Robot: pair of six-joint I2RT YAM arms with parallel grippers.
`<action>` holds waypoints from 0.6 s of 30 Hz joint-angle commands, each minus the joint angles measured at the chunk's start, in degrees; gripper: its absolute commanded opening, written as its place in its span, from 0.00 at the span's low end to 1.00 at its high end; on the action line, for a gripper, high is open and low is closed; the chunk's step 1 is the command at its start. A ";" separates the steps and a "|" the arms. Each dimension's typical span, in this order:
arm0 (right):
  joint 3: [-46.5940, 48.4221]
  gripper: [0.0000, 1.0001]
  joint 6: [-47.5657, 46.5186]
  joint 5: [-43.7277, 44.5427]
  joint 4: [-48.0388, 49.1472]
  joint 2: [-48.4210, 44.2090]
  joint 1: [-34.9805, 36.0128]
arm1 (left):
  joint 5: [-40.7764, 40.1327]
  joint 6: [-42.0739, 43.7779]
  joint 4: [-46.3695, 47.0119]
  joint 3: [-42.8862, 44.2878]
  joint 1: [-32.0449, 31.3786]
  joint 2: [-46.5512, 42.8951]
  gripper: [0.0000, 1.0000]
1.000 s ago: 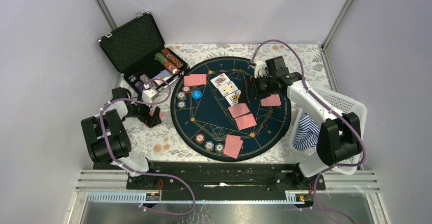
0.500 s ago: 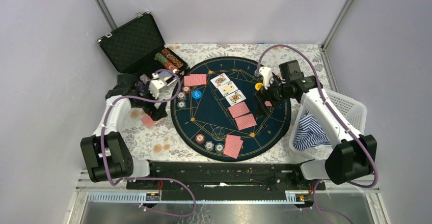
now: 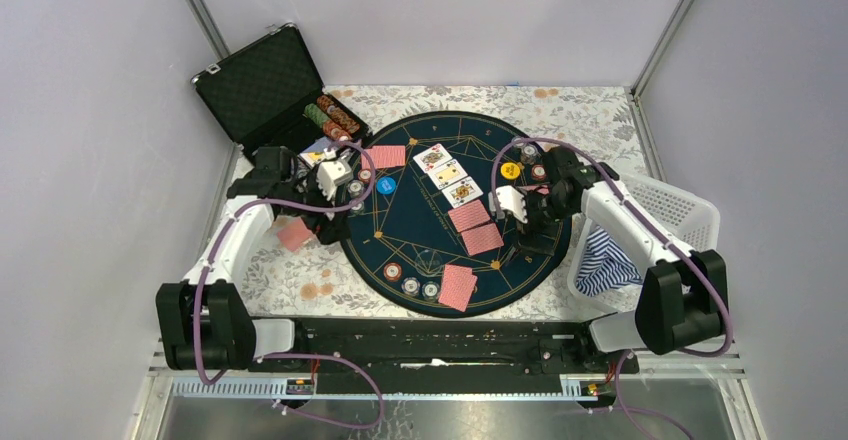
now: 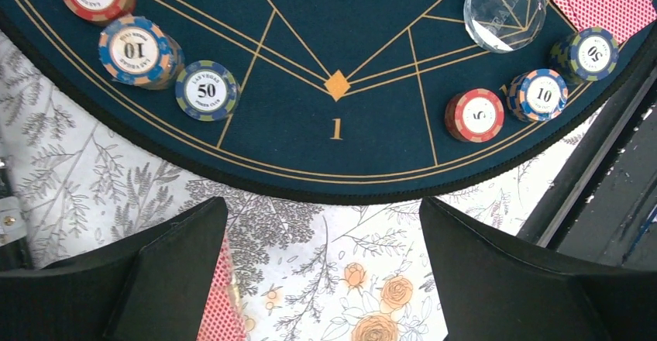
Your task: Distribute texas hold em gaming equipment
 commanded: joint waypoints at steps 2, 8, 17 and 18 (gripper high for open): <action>-2.54 0.91 -13.83 -0.17 2.81 2.20 0.05 | 0.42 -3.62 4.24 -2.84 -1.67 -2.16 0.99; -3.69 0.84 -16.35 -0.58 3.01 4.76 1.42 | -0.07 -6.33 6.39 -3.22 -2.64 -2.02 0.99; -8.93 0.57 -18.54 3.38 6.98 4.75 3.56 | 1.03 -8.77 7.30 -4.17 -3.24 -2.77 0.99; -8.97 0.55 -18.55 3.53 7.17 4.96 3.64 | 1.20 -9.03 7.36 -4.18 -3.28 -2.93 0.99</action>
